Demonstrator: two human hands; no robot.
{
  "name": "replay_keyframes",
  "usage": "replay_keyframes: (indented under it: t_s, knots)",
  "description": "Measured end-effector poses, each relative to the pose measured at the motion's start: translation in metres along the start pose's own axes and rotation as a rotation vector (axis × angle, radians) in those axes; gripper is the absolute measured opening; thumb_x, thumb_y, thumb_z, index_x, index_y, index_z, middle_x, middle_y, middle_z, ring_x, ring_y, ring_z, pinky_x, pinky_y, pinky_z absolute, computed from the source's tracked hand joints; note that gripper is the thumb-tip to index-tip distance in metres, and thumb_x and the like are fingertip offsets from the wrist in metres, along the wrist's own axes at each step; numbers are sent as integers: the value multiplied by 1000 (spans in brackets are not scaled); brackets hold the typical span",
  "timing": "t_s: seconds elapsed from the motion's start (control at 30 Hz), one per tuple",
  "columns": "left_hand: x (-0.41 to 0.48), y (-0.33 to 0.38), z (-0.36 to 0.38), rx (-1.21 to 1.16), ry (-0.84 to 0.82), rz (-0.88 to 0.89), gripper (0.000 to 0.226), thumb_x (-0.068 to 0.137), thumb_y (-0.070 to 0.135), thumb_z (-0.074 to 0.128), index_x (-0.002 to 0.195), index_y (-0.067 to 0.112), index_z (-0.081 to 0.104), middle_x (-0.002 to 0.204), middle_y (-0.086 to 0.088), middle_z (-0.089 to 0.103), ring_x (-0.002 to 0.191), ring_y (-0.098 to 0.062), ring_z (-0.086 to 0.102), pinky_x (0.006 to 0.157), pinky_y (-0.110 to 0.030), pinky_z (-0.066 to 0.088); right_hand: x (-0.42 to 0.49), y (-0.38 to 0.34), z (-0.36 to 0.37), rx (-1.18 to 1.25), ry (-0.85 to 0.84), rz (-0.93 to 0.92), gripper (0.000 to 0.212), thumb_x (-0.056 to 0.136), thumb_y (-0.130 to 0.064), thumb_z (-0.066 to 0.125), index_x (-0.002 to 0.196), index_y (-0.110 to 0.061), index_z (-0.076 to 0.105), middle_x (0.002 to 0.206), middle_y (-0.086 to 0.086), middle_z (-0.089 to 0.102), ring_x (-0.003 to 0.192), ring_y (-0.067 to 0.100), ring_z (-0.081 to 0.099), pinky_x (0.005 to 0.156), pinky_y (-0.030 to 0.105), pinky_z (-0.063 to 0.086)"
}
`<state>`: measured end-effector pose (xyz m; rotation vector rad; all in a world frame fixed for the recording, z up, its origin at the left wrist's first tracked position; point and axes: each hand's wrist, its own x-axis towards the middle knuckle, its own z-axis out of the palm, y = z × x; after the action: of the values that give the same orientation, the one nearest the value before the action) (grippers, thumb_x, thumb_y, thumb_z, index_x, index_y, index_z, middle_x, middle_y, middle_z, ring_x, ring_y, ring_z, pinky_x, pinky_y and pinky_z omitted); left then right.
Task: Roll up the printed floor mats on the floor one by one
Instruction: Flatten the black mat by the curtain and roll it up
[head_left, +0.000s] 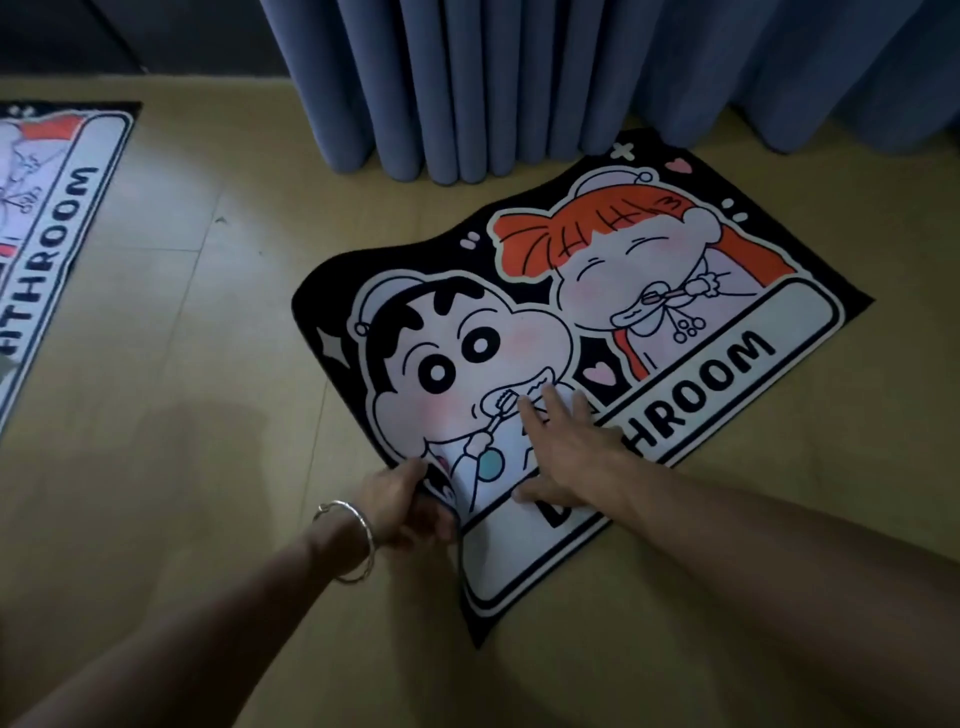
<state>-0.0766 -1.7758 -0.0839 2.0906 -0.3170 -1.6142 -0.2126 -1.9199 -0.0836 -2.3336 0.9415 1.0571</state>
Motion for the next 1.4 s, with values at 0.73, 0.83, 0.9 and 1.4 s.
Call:
replay_keyframes:
  t_s: [0.73,0.83,0.9,1.4]
  knots:
    - [-17,38,52,234,-566,-206,57,94,52,24,123,18,59,109,-8,68,95,-27,64,83,-43,48,-40,0,-10,-14,-203,-360,23,90,-15,56,112,-15,50,97,2,58,80,20,54,60,28,44]
    - [-22,72,36,762,-619,-361,73,89,69,27,123,12,56,118,-11,64,107,-30,62,86,-42,47,-45,17,-8,136,-273,-295,21,97,-18,50,116,-13,56,103,5,60,89,20,56,64,27,44]
    - [-22,84,32,958,-478,-152,52,93,58,36,108,14,59,111,-9,67,98,-25,66,74,-33,50,-44,24,-6,287,-269,-266,17,97,-19,49,111,-13,58,99,5,60,92,20,57,69,27,45]
    - [5,38,15,1716,166,731,46,90,40,53,129,24,35,110,0,56,97,-18,55,89,-33,44,-55,-15,6,241,114,-136,33,87,-11,54,116,-13,38,107,9,47,84,20,48,67,32,40]
